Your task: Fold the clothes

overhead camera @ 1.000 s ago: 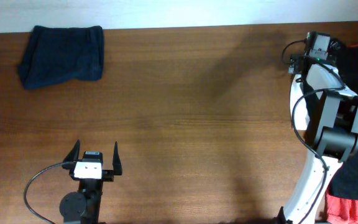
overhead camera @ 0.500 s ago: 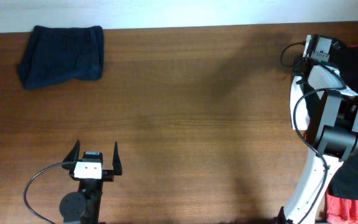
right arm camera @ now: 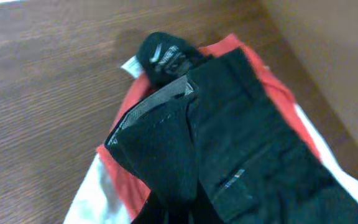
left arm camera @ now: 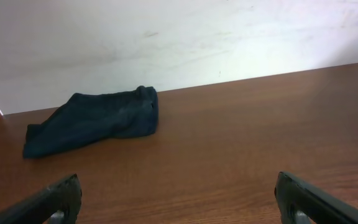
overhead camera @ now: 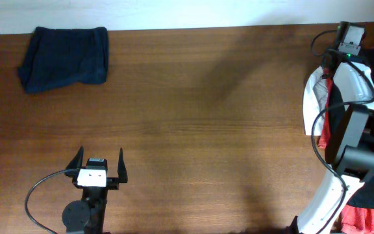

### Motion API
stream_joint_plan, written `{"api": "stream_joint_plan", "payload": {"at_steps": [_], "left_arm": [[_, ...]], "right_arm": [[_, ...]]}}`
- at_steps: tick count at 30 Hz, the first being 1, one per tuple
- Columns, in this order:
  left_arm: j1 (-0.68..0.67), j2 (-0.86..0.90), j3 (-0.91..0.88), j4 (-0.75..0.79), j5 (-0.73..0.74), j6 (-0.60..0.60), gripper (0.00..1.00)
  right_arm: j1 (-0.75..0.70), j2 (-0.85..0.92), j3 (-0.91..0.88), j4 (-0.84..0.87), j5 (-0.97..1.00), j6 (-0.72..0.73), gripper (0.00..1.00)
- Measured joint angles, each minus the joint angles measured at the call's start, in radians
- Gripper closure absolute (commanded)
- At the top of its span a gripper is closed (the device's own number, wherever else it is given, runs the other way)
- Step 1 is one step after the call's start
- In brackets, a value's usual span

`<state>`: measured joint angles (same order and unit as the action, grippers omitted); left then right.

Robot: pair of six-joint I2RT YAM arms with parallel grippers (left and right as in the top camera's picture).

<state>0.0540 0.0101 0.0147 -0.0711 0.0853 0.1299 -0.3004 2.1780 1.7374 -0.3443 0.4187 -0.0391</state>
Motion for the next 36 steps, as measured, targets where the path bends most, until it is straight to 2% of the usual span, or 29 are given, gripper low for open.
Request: {"api": "stream_joint_plan", "payload": {"at_steps": [5, 7, 9, 12, 16, 18, 19, 20, 21, 22, 24, 27, 31, 33, 36], "left_arm": [[0.0, 0.0, 0.0, 0.0, 0.0, 0.0, 0.01], [0.0, 0.0, 0.0, 0.0, 0.0, 0.0, 0.01], [0.0, 0.0, 0.0, 0.0, 0.0, 0.0, 0.01], [0.0, 0.0, 0.0, 0.0, 0.0, 0.0, 0.01], [0.0, 0.0, 0.0, 0.0, 0.0, 0.0, 0.01], [0.0, 0.0, 0.0, 0.0, 0.0, 0.0, 0.01], [0.0, 0.0, 0.0, 0.0, 0.0, 0.0, 0.01], [0.0, 0.0, 0.0, 0.0, 0.0, 0.0, 0.01], [0.0, 0.0, 0.0, 0.0, 0.0, 0.0, 0.01], [0.0, 0.0, 0.0, 0.0, 0.0, 0.0, 0.01], [0.0, 0.0, 0.0, 0.0, 0.0, 0.0, 0.01], [0.0, 0.0, 0.0, 0.0, 0.0, 0.0, 0.01], [0.0, 0.0, 0.0, 0.0, 0.0, 0.0, 0.01], [0.0, 0.0, 0.0, 0.0, 0.0, 0.0, 0.01], [0.0, 0.001, 0.0, 0.0, 0.0, 0.0, 0.01]], "right_arm": [[0.008, -0.197, 0.0, -0.059, 0.048, 0.011, 0.96], [0.082, -0.296, 0.0, -0.094, 0.02, 0.013, 0.96], [0.254, -0.366, 0.0, -0.109, -0.083, 0.013, 0.96], [0.501, -0.373, 0.0, -0.139, -0.314, 0.013, 0.96], [0.78, -0.373, 0.0, -0.207, -0.586, 0.013, 0.96], [0.882, -0.373, 0.0, -0.214, -0.643, 0.014, 0.96], [0.951, -0.373, 0.0, -0.211, -0.673, 0.013, 0.84], [0.972, -0.373, 0.0, -0.202, -0.679, 0.014, 0.46], [0.989, -0.373, 0.0, -0.183, -0.683, 0.017, 0.27], [1.001, -0.373, 0.0, -0.159, -0.683, 0.016, 0.14], [0.997, -0.373, 0.0, -0.148, -0.661, 0.014, 0.01], [0.94, -0.373, 0.0, -0.164, -0.636, 0.015, 0.01], [0.679, -0.431, 0.006, -0.293, -0.573, 0.064, 0.01], [0.512, -0.438, 0.012, -0.418, -0.554, 0.101, 0.01], [0.359, -0.438, 0.014, -0.636, -0.542, 0.119, 0.01]]}}
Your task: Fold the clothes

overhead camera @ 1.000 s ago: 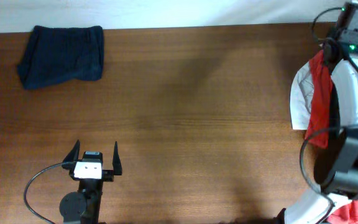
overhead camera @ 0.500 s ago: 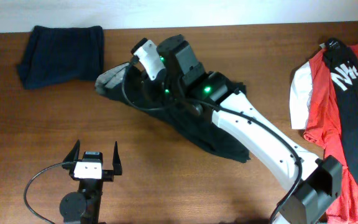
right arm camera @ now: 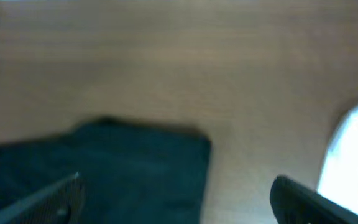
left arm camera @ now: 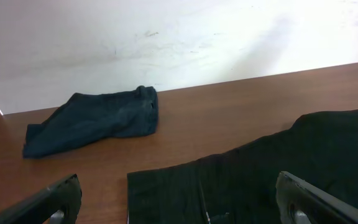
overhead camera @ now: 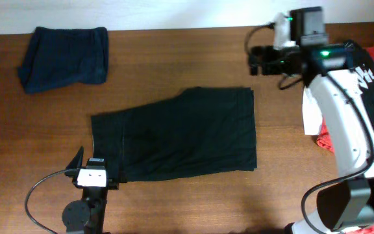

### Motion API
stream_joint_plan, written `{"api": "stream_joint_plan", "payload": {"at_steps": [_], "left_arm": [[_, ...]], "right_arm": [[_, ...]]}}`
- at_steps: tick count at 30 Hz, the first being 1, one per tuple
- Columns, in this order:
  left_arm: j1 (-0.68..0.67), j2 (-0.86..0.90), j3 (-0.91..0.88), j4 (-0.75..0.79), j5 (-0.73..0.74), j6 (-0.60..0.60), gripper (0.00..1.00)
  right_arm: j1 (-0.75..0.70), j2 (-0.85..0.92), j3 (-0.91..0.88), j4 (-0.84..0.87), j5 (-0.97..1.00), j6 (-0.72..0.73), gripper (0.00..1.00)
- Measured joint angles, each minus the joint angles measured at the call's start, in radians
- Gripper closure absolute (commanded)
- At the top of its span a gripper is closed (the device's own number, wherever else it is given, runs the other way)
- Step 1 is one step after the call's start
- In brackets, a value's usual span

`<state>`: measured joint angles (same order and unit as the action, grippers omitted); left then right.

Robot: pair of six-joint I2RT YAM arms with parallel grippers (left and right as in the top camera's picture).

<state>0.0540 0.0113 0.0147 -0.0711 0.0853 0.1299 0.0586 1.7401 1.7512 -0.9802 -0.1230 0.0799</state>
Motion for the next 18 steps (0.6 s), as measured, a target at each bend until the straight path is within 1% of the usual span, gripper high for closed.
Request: {"api": "stream_joint_plan", "payload": {"at_steps": [2, 5, 7, 8, 9, 11, 14, 18], "left_arm": [[0.0, 0.0, 0.0, 0.0, 0.0, 0.0, 0.01], [0.0, 0.0, 0.0, 0.0, 0.0, 0.0, 0.01], [0.0, 0.0, 0.0, 0.0, 0.0, 0.0, 0.01], [0.0, 0.0, 0.0, 0.0, 0.0, 0.0, 0.01], [0.0, 0.0, 0.0, 0.0, 0.0, 0.0, 0.01], [0.0, 0.0, 0.0, 0.0, 0.0, 0.0, 0.01], [0.0, 0.0, 0.0, 0.0, 0.0, 0.0, 0.01], [0.0, 0.0, 0.0, 0.0, 0.0, 0.0, 0.01]], "right_arm": [[-0.039, 0.014, -0.005, -0.076, -0.001, 0.002, 0.01], [-0.046, 0.115, -0.066, -0.099, -0.002, 0.003, 0.01], [-0.046, 0.196, -0.119, -0.107, -0.009, 0.004, 0.06], [-0.046, 0.229, -0.136, -0.107, -0.017, 0.004, 0.07], [-0.046, 0.249, -0.144, -0.105, -0.036, 0.01, 0.07], [-0.046, 0.282, -0.167, -0.085, -0.096, 0.01, 0.13], [-0.046, 0.325, -0.232, -0.056, -0.136, 0.006, 0.13], [-0.039, 0.326, -0.325, 0.025, -0.192, 0.006, 0.19]]}}
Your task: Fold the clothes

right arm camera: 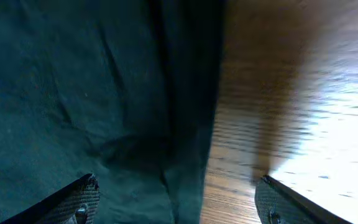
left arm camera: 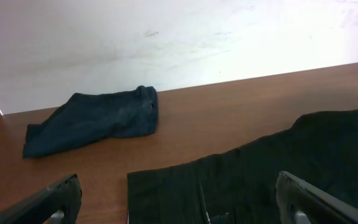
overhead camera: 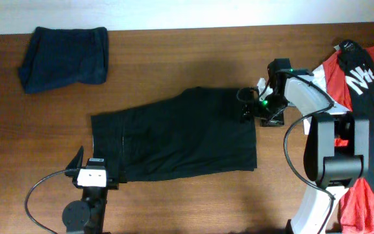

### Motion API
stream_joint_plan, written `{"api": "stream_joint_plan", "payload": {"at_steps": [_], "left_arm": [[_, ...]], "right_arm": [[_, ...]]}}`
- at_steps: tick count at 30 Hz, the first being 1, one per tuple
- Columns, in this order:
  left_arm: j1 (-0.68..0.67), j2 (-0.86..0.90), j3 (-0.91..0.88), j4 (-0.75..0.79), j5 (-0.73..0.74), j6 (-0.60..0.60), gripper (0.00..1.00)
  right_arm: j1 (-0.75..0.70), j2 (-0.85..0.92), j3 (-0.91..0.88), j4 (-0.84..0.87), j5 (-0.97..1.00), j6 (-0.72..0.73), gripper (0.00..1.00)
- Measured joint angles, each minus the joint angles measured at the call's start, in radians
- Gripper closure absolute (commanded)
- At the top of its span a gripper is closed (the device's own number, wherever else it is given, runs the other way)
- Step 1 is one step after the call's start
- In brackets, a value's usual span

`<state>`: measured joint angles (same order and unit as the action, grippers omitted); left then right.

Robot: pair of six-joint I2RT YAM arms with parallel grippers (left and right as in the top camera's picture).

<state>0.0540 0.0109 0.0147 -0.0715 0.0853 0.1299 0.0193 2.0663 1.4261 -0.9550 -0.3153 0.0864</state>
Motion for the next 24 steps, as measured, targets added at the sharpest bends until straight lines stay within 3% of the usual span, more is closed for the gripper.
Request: {"api": "stream_joint_plan", "payload": {"at_steps": [1, 3, 4, 5, 6, 9, 12, 13, 14, 15, 16, 19, 24], "left_arm": [[0.0, 0.0, 0.0, 0.0, 0.0, 0.0, 0.01], [0.0, 0.0, 0.0, 0.0, 0.0, 0.0, 0.01], [0.0, 0.0, 0.0, 0.0, 0.0, 0.0, 0.01], [0.0, 0.0, 0.0, 0.0, 0.0, 0.0, 0.01], [0.0, 0.0, 0.0, 0.0, 0.0, 0.0, 0.01], [0.0, 0.0, 0.0, 0.0, 0.0, 0.0, 0.01], [0.0, 0.0, 0.0, 0.0, 0.0, 0.0, 0.01], [0.0, 0.0, 0.0, 0.0, 0.0, 0.0, 0.01], [0.0, 0.0, 0.0, 0.0, 0.0, 0.0, 0.01], [0.0, 0.0, 0.0, 0.0, 0.0, 0.0, 0.01], [0.0, 0.0, 0.0, 0.0, 0.0, 0.0, 0.01], [0.0, 0.0, 0.0, 0.0, 0.0, 0.0, 0.01], [0.0, 0.0, 0.0, 0.0, 0.0, 0.0, 0.01]], "right_arm": [[0.007, -0.006, -0.017, 0.032, -0.024, 0.001, 0.25], [0.027, -0.011, -0.031, 0.06, -0.05, 0.005, 0.58], [0.034, -0.01, -0.036, 0.068, -0.053, 0.017, 0.65], [0.04, -0.009, -0.046, 0.074, -0.054, 0.02, 0.87], [0.041, -0.008, -0.052, 0.075, -0.055, 0.025, 0.96], [0.019, -0.005, -0.031, -0.004, -0.037, 0.077, 0.96], [-0.095, -0.002, 0.103, -0.123, 0.004, 0.1, 0.96], [-0.122, -0.002, 0.126, -0.13, 0.012, 0.102, 0.89], [-0.15, -0.002, 0.144, -0.152, 0.019, 0.109, 0.53], [-0.165, -0.003, 0.15, -0.166, 0.025, 0.12, 0.08], [-0.166, -0.003, 0.15, -0.18, 0.029, 0.123, 0.01], [-0.166, -0.006, 0.161, -0.232, 0.072, 0.124, 0.01], [-0.225, -0.054, 0.38, -0.325, 0.229, 0.145, 0.01]]}}
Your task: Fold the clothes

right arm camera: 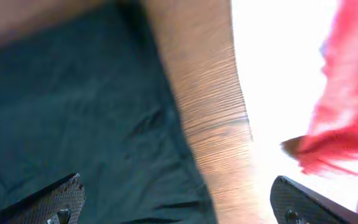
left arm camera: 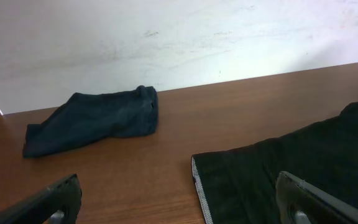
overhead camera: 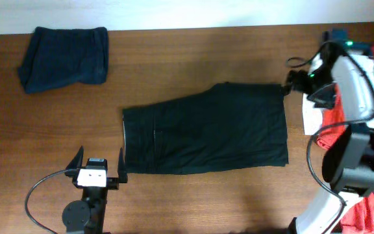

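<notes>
Black shorts [overhead camera: 206, 130] lie spread flat in the middle of the table, waistband to the left. A folded dark blue garment [overhead camera: 63, 57] rests at the far left corner. My right gripper [overhead camera: 289, 83] hovers open just off the shorts' far right corner, over fabric [right arm camera: 86, 118] and bare wood, holding nothing. My left gripper [overhead camera: 100, 168] stands open near the front edge, left of the shorts' waistband [left arm camera: 199, 190]. The blue garment [left arm camera: 95, 121] lies ahead of it by the wall.
A heap of red, white and black clothes lies along the right edge of the table, under the right arm. White and red cloth [right arm camera: 303, 87] fills the right wrist view's right side. A white wall [left arm camera: 166, 37] bounds the far edge.
The shorts have shifted about 50 pixels to the right on the table. My right gripper was at their right hem then and is now open by the far right corner. The left arm has stayed put.
First the table's middle was bare and my right gripper held black cloth over the pile at the right. Then the shorts lay spread in the middle with the gripper open above them. After that it was low at their right hem, and now they lie further right.
</notes>
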### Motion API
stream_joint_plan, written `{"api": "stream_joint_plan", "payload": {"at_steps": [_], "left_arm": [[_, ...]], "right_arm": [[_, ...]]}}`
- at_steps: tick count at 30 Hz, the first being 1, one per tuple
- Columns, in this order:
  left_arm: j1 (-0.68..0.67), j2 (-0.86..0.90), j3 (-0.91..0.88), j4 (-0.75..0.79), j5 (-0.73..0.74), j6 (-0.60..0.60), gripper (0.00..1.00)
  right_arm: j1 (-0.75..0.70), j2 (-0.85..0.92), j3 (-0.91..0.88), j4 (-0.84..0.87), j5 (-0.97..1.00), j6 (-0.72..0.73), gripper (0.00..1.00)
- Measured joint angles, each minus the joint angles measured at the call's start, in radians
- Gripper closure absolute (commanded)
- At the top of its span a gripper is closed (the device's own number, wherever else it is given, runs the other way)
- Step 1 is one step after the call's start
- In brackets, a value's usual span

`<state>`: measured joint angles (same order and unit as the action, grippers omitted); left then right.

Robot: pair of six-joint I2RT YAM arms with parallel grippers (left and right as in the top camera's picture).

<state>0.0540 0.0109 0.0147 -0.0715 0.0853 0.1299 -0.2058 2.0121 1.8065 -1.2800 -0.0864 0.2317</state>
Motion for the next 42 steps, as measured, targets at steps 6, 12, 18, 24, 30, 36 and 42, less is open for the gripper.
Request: {"api": "stream_joint_plan", "payload": {"at_steps": [6, 12, 18, 24, 30, 36, 42], "left_arm": [[0.0, 0.0, 0.0, 0.0, 0.0, 0.0, 0.01], [0.0, 0.0, -0.002, 0.058, 0.059, 0.0, 0.01], [0.001, 0.055, 0.08, 0.203, 0.292, -0.001, 0.01], [0.003, 0.73, 0.775, -0.224, 0.336, 0.001, 0.01], [0.005, 1.145, 1.036, -0.368, 0.481, -0.132, 0.01], [0.005, 1.431, 1.351, -0.914, 0.252, -0.217, 0.01], [0.005, 1.821, 1.357, -0.935, 0.254, -0.259, 0.01]], "right_arm": [[-0.264, -0.009, 0.06, 0.177, 0.039, 0.009, 0.01], [-0.287, -0.009, 0.06, 0.178, 0.042, 0.008, 0.01], [-0.287, -0.009, 0.06, 0.175, 0.042, 0.008, 0.01], [-0.286, -0.009, 0.063, 0.178, 0.044, 0.008, 0.01], [-0.286, -0.009, 0.063, 0.177, 0.045, 0.008, 0.01], [-0.286, -0.009, 0.063, 0.178, 0.045, 0.009, 0.01], [-0.286, -0.009, 0.063, 0.178, 0.045, 0.008, 0.01]]}}
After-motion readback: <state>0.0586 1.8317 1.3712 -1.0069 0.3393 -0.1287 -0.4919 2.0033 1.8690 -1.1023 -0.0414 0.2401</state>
